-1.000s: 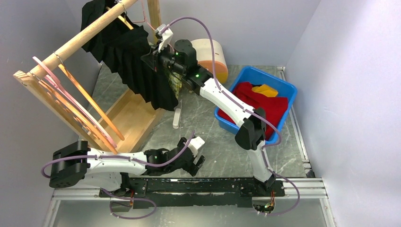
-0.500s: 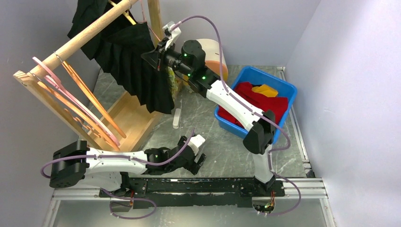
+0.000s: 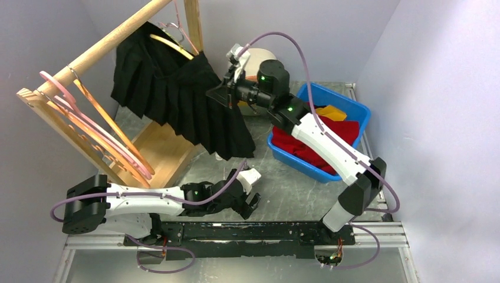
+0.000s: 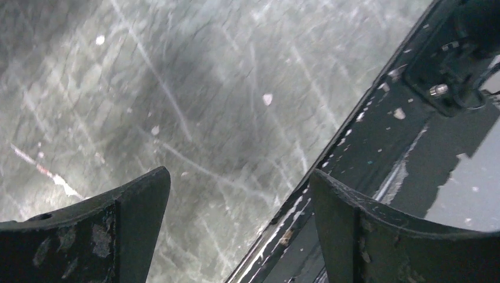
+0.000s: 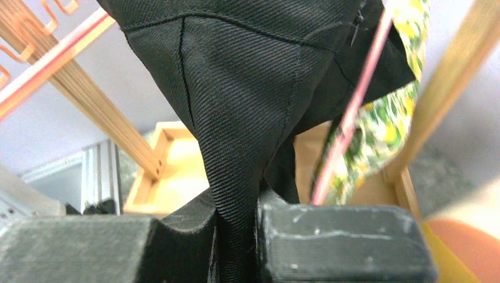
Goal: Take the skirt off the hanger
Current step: Pick up the hanger from the clothesline, then remove the skirt from the hanger.
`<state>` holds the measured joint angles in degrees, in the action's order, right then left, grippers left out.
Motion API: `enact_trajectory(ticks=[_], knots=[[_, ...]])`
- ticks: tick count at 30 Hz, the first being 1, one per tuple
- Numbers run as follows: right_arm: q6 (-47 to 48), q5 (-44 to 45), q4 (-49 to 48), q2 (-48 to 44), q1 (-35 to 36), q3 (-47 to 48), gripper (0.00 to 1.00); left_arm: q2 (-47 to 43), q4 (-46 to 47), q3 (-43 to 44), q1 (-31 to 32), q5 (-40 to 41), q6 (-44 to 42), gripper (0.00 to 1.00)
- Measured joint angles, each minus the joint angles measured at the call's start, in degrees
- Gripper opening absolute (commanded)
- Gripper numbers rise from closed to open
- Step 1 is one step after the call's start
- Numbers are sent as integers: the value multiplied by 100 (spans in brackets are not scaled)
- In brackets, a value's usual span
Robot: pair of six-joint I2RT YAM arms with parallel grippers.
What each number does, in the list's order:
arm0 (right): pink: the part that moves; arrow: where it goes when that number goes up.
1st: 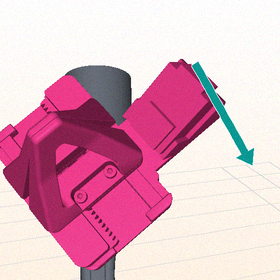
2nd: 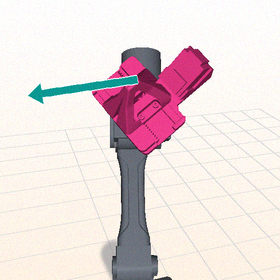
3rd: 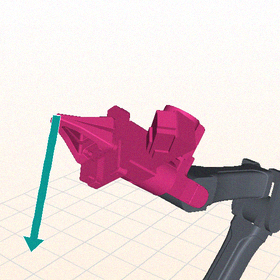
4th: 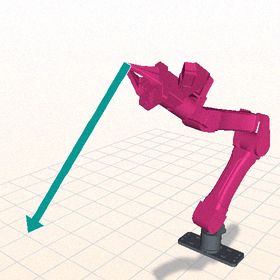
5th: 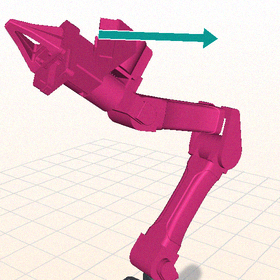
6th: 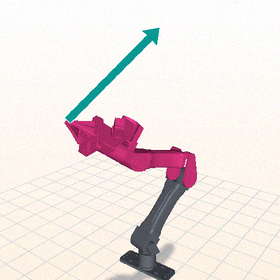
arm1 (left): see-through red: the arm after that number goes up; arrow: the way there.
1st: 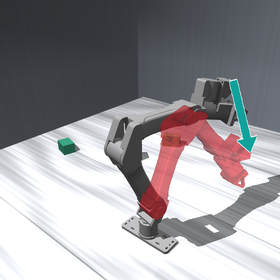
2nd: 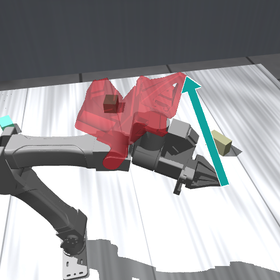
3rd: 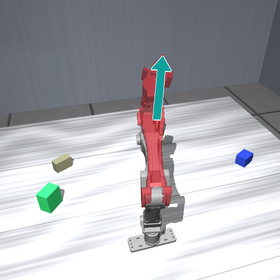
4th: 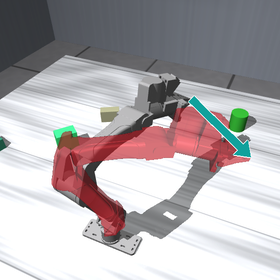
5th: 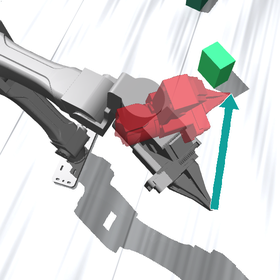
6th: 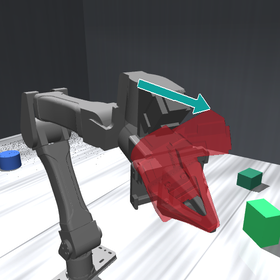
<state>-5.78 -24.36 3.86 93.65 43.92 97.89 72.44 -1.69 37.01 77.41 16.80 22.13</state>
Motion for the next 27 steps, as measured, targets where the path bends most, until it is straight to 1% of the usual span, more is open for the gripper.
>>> enact_trajectory(ticks=[4, 8, 12, 16, 19, 23, 26, 27], knots=[[142, -186, 341, -511, -428, -807, 0, 22, 87, 260, 0, -282, -280, 91], [245, -192, 852, -1281, -984, -1891, 0, 22, 175, 455, 0, -785, -538, 89], [321, 136, 1200, -2363, -1209, -3016, 0, -9, 317, 588, 0, -1488, -850, 88], [264, 334, 1156, -3585, -1274, -4079, 0, -116, 260, 881, 0, -2124, -1259, 88], [153, 426, 1128, -4129, -1353, -4470, 0, -184, 87, 1386, 2, -2426, -1596, 87], [-63, 568, 992, -4603, -1386, -4813, 0, -319, -192, 2243, 2, -2673, -2011, 87], [-245, 592, 811, -4920, -1388, -5051, 0, -345, -382, 2905, 2, -2653, -2184, 87], [-302, 590, 756, -5001, -1388, -5106, 0, -323, -483, 3187, 7, -2522, -2208, 87]])
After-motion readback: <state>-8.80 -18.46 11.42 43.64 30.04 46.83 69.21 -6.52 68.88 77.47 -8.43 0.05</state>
